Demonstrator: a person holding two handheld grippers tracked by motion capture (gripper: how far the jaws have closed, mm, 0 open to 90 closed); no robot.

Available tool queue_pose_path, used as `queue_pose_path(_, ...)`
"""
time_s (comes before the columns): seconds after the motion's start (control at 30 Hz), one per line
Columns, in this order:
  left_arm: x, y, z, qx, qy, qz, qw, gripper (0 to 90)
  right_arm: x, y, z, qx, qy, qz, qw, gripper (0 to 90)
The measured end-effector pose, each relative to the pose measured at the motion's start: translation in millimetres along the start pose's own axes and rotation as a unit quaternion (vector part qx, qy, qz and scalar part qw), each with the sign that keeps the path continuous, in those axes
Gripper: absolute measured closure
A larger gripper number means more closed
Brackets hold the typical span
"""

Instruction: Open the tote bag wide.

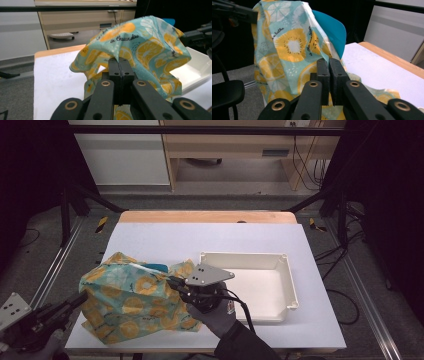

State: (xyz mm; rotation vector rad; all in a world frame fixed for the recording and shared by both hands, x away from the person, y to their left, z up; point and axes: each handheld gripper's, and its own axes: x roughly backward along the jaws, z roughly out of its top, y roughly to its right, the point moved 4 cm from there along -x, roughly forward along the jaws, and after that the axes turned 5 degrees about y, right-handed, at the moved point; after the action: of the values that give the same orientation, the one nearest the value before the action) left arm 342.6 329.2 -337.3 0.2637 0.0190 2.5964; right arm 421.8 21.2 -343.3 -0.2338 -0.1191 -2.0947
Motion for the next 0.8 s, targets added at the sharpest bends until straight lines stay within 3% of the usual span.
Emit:
queue_pose_path(0.4, -10.9, -5.2, -36.5, 0.026, -0.043, -0.005, 0.9987, 89.9, -2.4, 7.8, -18.9, -0.014, -0.026, 0.001, 0.9996, 62.8)
queue_pose_path(0.8, -24.9, -8.5, -50.9, 0.036, -0.066, -0.006, 0.9971, 89.9, -9.3, 16.2, -33.9, -0.022, -0.042, -0.012, 0.9988, 62.7)
